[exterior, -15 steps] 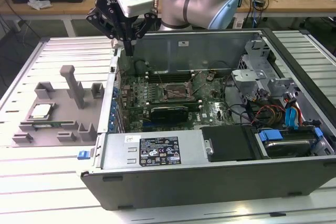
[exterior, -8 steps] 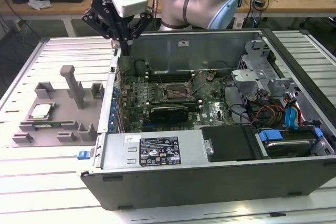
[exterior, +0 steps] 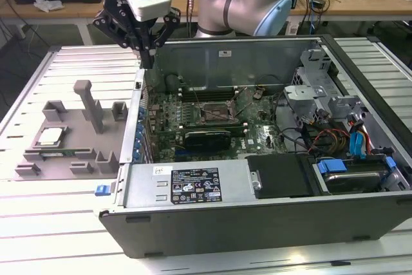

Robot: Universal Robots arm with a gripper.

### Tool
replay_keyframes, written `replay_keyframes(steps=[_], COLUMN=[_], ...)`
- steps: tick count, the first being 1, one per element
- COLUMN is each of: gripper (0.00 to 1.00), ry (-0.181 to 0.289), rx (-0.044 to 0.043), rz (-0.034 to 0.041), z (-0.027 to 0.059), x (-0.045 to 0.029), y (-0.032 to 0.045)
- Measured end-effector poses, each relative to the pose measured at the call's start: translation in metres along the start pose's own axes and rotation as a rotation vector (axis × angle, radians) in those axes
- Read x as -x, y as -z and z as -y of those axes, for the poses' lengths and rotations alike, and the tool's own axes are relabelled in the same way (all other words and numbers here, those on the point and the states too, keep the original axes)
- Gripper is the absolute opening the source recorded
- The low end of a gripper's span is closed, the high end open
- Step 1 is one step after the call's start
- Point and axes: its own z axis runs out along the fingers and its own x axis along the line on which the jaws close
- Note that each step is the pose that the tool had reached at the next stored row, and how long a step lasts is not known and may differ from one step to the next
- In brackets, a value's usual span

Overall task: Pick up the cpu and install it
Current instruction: 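Reach for the cpu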

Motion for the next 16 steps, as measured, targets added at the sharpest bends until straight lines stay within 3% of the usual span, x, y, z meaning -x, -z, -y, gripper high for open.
replay_keyframes(steps=[11,16], gripper=[0.11,0.11], ry=[0.000,0.001], rx=[0.0007,0.0012], rz=[0.0093,0.0168], z=[0.0009,0.0014], x=[-0.0228,-0.0413], y=[0.0009,0.0016])
